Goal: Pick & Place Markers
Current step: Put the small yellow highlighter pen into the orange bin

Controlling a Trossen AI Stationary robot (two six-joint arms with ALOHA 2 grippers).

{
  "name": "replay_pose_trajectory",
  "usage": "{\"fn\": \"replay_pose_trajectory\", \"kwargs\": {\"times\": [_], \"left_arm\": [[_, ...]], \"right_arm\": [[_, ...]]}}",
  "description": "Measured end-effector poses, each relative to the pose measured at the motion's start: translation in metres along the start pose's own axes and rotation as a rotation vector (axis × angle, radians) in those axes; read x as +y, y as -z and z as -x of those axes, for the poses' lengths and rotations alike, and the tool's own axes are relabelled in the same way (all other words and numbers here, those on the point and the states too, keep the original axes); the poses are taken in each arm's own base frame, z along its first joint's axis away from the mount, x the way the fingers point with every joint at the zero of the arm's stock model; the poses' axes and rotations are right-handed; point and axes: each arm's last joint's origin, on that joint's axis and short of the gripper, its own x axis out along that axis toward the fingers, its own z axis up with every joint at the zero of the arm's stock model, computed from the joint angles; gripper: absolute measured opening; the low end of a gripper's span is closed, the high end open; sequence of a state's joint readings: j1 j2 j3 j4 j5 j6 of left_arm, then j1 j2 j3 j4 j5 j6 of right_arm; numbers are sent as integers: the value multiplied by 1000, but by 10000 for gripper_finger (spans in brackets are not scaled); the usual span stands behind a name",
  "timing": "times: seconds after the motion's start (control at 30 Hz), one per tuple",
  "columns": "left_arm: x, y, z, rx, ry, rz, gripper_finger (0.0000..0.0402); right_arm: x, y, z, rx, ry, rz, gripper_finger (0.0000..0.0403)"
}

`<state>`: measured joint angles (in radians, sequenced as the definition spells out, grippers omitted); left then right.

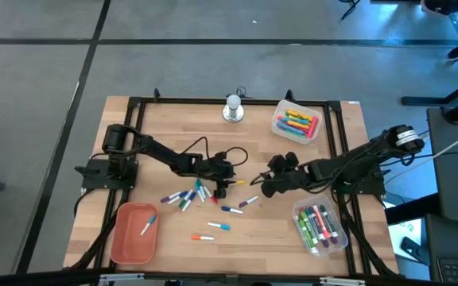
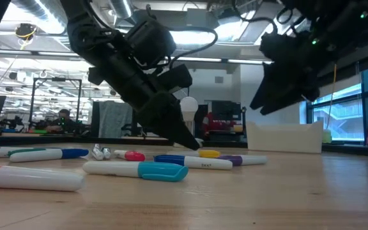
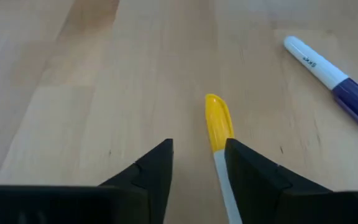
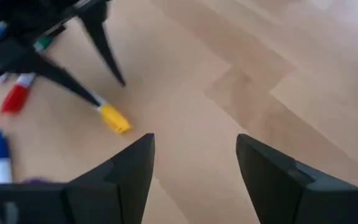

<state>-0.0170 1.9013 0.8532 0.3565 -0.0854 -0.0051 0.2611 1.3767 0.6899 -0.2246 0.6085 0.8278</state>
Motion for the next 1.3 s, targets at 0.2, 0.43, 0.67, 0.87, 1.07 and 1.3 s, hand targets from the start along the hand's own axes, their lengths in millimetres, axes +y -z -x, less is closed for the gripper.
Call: {"fn": "replay_pose_trajectory", "kwargs": {"times": [0.2,0.43,0.67,0.87,1.07,1.3], "left_arm": [[0,0,0,1,0,0,98],[0,9,-8,32,-24,11,49],[0,15,-14,40,-46,12,46],[1,10,-12,9,-68,9,12],[1,8,-8,7,-90,4,3],[-5,-20,40,22,-171,-18,3]], "right_arm": [[6,-8,-4,-97,-21,28,219],[15,-15,-2,-131,-131,38,192],[20,-12,1,-113,-184,47,175],[27,-8,7,-121,-228,58,166],[35,-1,15,-127,-274,88,165],[43,10,27,-178,-245,142,165]]}}
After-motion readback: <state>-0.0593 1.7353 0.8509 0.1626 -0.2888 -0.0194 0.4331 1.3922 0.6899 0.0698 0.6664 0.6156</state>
